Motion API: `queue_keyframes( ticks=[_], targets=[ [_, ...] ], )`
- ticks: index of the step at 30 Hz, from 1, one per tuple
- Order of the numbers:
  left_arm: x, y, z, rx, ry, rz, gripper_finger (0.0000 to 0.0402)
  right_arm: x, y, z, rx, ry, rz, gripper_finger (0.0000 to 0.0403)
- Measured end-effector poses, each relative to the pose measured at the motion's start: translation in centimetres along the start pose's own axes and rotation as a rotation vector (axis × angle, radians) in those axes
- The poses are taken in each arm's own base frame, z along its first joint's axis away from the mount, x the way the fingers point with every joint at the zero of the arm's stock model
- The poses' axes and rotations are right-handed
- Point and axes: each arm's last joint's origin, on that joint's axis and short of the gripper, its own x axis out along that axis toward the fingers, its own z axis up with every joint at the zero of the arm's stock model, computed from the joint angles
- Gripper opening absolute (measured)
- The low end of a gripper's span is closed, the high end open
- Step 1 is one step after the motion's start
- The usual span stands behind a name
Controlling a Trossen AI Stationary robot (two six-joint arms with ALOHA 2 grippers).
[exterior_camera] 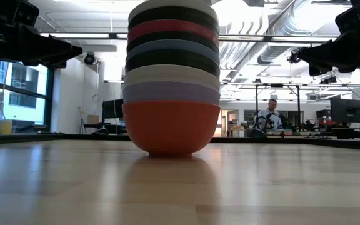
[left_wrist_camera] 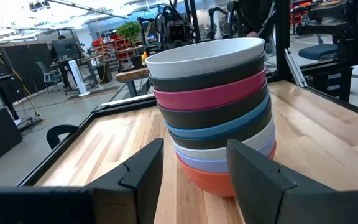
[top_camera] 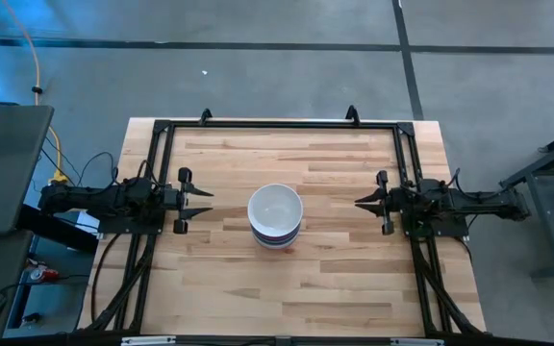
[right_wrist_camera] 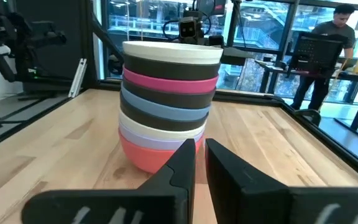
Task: Nest bowls inside each other
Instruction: Return to home position
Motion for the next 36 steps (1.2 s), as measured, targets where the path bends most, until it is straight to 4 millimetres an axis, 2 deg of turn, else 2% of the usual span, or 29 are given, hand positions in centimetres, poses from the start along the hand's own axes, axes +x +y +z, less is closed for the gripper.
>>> queue_keyframes(
  ticks=[8,12,36],
  targets=[
    [0.0,0.0,-0.01,0.0,0.0,0.0,0.0163,-0.01,0.21,0.19,-0.051,-0.027,0.075,0.003],
    [0.0,0.0,0.0,0.0,0.0,0.0,0.0163,-0.01,-0.02,0.57,-0.027,-0.06,0.007,0.003],
    [0.0,0.0,-0.01,0.0,0.0,0.0,0.0163,0.01,0.04,0.02,-0.02,-0.002,0.012,0.003]
  ],
)
